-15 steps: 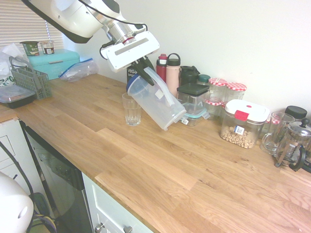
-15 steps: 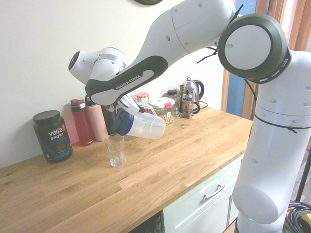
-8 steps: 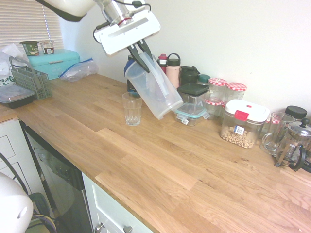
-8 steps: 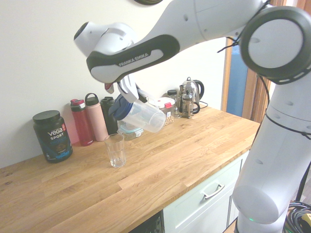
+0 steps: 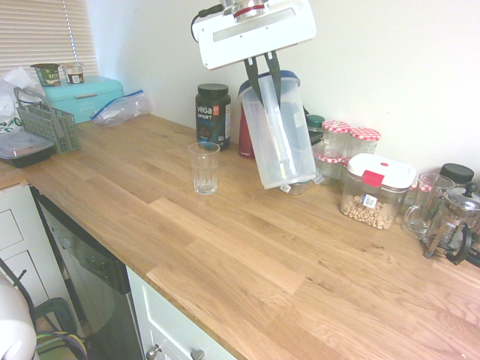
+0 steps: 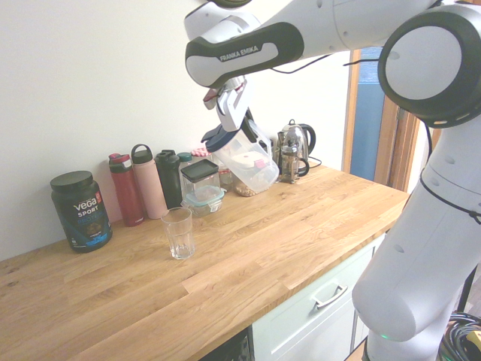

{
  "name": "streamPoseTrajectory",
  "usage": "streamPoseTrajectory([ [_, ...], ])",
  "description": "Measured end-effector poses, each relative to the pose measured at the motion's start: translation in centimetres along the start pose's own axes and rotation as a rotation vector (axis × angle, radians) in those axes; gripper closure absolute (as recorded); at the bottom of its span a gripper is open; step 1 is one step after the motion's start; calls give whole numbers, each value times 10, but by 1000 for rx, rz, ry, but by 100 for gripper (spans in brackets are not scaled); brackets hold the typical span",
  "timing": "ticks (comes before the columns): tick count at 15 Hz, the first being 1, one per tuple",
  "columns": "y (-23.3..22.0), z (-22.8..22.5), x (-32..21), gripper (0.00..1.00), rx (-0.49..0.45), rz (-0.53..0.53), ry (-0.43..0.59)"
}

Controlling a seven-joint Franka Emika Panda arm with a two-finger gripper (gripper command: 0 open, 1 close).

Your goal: Pour me some water

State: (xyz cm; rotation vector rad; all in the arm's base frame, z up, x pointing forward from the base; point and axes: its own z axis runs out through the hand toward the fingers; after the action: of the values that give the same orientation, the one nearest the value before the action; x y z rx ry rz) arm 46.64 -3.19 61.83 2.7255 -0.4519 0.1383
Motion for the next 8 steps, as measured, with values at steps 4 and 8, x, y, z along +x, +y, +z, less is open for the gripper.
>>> streamPoseTrajectory([
  [4,25,38,-23,100,121,201,-9],
  [8,52,91,-52,100,175,389,61],
])
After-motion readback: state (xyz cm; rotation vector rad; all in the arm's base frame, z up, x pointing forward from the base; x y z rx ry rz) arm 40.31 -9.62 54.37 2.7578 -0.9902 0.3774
